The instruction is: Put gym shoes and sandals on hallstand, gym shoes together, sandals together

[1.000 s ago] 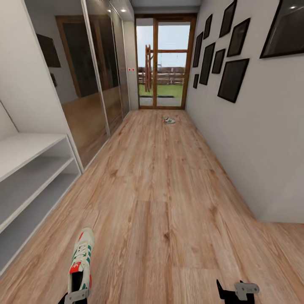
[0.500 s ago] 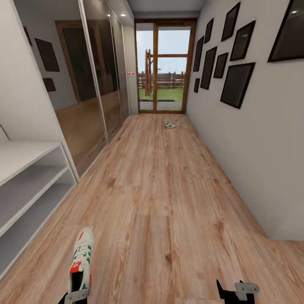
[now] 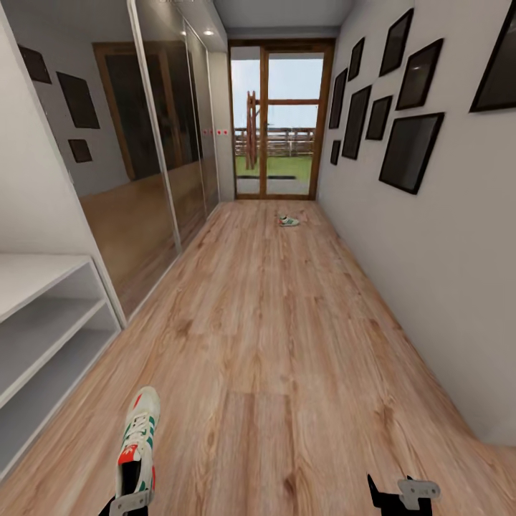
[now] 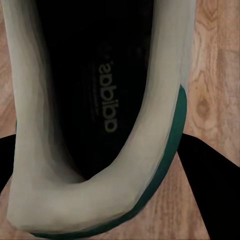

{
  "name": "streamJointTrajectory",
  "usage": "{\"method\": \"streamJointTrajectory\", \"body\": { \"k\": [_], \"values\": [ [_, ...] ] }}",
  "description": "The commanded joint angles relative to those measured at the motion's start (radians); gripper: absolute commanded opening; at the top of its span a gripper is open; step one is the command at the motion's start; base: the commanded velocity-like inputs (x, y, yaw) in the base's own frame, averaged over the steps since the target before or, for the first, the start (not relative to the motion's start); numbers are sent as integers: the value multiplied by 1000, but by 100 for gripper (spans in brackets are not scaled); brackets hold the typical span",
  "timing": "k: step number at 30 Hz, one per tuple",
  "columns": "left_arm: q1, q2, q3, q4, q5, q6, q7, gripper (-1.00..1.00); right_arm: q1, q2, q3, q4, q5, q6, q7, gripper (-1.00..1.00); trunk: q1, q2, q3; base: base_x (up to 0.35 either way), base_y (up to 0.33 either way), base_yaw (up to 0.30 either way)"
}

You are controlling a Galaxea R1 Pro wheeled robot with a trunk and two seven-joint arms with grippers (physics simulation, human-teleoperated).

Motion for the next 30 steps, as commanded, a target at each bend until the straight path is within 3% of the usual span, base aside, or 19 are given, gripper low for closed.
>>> {"method": "streamJointTrajectory", "body": {
  "k": [1,30],
  "values": [
    [-1,0,3,1,-3,-3,-1,-100,-1,0,-9,0,3,-4,8,100,0,0,1,336,0,0],
    [-1,0,3,1,-3,-3,-1,-100,-1,0,-9,0,3,-4,8,100,0,0,45,335,44,0]
  ]
}}
